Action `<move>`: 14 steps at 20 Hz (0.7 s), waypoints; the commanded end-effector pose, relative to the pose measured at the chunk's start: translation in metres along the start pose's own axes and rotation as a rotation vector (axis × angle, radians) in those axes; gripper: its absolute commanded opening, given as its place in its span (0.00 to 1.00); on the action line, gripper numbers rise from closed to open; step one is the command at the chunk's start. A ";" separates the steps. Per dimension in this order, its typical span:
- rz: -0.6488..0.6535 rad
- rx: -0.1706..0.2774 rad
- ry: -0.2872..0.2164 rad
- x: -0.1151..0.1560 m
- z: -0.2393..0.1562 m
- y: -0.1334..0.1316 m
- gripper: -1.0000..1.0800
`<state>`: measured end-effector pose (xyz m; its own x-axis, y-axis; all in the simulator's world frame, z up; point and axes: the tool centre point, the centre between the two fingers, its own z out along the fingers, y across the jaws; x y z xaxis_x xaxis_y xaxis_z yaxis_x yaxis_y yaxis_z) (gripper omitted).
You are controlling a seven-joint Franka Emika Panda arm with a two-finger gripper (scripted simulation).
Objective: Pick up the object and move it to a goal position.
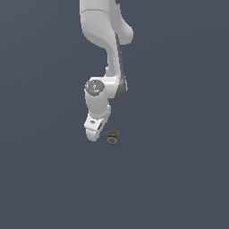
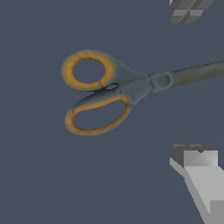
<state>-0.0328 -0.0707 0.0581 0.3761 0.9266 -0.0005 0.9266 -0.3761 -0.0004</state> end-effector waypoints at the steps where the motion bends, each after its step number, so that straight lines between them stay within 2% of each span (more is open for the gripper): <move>1: 0.000 0.000 0.000 0.000 0.001 0.000 0.96; 14: -0.005 0.000 0.000 0.000 0.048 -0.001 0.96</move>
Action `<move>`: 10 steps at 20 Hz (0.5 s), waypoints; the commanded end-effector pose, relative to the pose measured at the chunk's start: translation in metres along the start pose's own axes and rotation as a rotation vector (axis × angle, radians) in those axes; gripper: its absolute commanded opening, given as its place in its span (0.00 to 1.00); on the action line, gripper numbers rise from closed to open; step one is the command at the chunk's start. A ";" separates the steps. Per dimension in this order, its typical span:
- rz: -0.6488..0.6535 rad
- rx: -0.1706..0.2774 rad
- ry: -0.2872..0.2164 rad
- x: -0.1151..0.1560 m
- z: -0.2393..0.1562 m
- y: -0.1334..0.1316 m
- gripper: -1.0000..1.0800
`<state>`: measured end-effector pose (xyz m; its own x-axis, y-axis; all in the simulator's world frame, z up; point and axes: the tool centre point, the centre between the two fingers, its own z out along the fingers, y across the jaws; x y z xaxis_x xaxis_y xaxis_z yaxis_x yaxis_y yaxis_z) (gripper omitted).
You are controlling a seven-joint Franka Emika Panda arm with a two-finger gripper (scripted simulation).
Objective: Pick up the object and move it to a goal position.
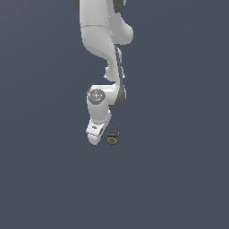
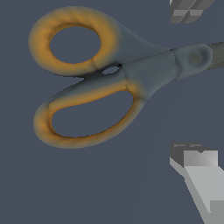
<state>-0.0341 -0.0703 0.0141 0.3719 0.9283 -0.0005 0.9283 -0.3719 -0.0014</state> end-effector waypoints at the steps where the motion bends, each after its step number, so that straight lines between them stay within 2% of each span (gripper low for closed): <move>1: 0.000 -0.001 0.000 0.000 0.005 0.001 0.96; 3: 0.000 -0.001 0.000 0.000 0.006 0.001 0.96; 4: 0.000 -0.001 0.000 0.000 0.006 0.001 0.00; 10: 0.000 -0.001 0.000 0.000 0.006 0.001 0.00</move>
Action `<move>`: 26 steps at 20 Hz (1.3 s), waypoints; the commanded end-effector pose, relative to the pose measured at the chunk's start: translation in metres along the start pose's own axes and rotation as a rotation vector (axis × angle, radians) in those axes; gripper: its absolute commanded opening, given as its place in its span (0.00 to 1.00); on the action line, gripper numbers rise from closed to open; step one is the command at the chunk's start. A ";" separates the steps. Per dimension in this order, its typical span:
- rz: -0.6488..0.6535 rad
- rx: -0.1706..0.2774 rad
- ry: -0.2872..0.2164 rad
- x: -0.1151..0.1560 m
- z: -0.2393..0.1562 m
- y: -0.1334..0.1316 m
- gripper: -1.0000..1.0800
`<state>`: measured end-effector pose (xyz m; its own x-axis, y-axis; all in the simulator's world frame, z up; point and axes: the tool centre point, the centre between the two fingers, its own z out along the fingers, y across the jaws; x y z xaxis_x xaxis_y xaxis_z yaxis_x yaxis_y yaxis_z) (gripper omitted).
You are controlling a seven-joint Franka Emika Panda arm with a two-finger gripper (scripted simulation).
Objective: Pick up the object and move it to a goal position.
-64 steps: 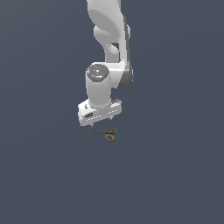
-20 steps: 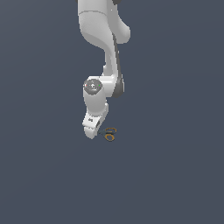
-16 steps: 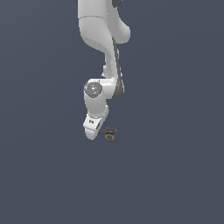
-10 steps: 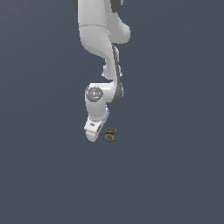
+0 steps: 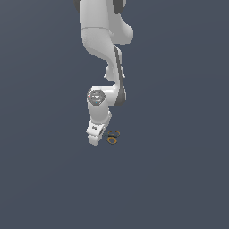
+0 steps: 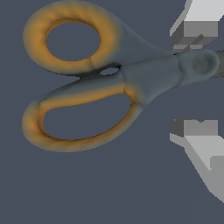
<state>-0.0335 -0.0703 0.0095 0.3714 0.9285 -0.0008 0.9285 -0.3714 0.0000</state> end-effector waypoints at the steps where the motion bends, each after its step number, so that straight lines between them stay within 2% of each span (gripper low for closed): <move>1: 0.000 0.000 0.001 0.000 0.002 0.000 0.00; 8: -0.002 0.000 0.000 0.004 -0.004 -0.001 0.00; 13: -0.002 0.000 0.000 0.019 -0.023 -0.004 0.00; 19: -0.003 0.000 0.000 0.053 -0.065 -0.012 0.00; 26: -0.003 0.000 -0.001 0.106 -0.133 -0.023 0.00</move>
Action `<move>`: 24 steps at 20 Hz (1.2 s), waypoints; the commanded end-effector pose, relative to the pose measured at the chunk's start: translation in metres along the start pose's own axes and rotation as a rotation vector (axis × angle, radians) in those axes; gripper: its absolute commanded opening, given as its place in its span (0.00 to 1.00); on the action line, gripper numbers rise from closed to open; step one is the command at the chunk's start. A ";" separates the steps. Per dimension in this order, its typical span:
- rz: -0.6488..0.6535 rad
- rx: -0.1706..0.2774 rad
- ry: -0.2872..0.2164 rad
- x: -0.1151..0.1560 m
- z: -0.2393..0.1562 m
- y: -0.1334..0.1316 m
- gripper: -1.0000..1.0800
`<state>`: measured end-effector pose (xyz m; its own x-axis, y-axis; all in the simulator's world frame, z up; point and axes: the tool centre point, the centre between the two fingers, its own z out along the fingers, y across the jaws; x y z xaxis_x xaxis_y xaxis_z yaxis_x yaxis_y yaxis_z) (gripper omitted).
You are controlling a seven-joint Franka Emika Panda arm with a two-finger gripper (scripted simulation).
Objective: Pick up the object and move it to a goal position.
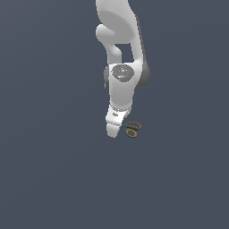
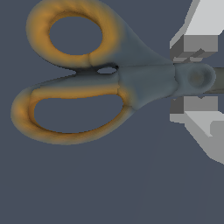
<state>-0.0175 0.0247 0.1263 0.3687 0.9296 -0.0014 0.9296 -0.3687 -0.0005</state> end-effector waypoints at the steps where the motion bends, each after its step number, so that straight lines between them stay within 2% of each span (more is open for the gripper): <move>1: 0.000 -0.001 0.000 0.020 -0.026 -0.004 0.00; 15: 0.002 0.000 0.002 0.127 -0.160 -0.022 0.00; 24: 0.003 0.000 0.002 0.167 -0.209 -0.025 0.00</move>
<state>0.0189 0.1848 0.3288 0.3706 0.9288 0.0006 0.9288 -0.3706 -0.0002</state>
